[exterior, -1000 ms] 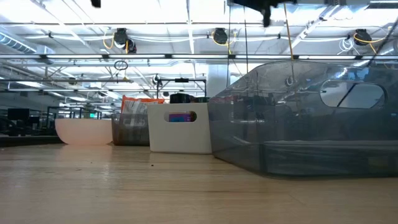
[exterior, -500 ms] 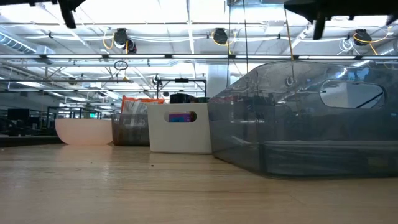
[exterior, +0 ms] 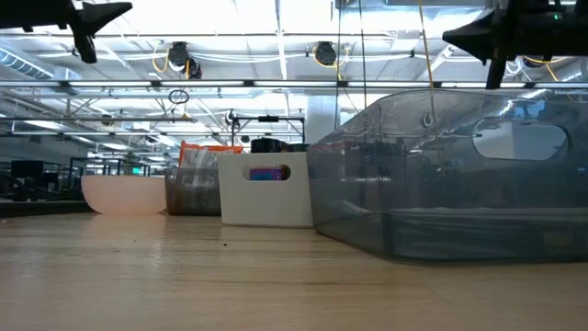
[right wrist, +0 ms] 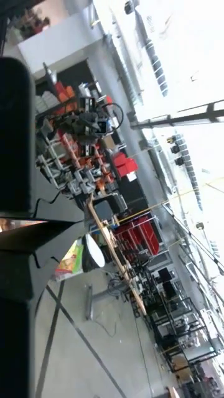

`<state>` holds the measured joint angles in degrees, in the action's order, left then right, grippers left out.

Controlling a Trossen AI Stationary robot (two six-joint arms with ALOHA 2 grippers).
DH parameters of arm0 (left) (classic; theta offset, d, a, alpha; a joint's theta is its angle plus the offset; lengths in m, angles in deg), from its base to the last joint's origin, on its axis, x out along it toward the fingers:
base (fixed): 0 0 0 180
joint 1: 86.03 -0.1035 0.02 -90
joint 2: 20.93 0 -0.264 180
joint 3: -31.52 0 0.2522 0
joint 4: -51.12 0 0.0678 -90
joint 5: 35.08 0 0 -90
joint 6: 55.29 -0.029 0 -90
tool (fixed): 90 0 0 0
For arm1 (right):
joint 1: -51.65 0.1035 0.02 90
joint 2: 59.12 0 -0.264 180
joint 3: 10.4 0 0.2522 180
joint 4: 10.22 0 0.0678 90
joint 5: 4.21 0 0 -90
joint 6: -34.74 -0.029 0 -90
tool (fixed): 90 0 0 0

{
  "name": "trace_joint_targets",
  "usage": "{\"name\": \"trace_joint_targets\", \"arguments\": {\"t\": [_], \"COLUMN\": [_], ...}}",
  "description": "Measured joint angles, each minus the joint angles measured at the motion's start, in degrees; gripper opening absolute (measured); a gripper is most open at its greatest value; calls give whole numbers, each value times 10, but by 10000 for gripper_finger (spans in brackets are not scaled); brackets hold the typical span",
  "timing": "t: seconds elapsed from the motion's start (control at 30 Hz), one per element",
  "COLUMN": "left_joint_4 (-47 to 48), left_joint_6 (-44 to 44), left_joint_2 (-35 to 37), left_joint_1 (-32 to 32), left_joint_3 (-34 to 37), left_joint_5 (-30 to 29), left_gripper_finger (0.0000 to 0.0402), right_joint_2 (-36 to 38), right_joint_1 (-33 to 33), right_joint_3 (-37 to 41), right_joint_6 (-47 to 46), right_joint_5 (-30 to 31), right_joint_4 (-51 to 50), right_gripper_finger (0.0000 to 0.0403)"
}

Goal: Pick & Place Food Item
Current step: Return to Home Position

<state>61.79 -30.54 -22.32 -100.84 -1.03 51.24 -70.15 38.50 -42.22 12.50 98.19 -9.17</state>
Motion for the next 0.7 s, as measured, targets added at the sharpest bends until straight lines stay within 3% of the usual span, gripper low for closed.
{"name": "trace_joint_targets", "arguments": {"t": [0.23, 0.37, 0.7], "left_joint_4": [48, 113, 124], "left_joint_6": [-20, 0, -17], "left_joint_2": [11, 10, 10], "left_joint_1": [0, 0, 0], "left_joint_3": [0, 1, 16], "left_joint_5": [-3, -33, -42], "left_gripper_finger": [93, 93, 92], "right_joint_2": [55, 73, 87], "right_joint_1": [0, 0, 0], "right_joint_3": [58, 81, 140], "right_joint_6": [-14, -18, -56], "right_joint_5": [0, 15, 39], "right_joint_4": [15, 16, 17], "right_gripper_finger": [0, 0, 0]}}
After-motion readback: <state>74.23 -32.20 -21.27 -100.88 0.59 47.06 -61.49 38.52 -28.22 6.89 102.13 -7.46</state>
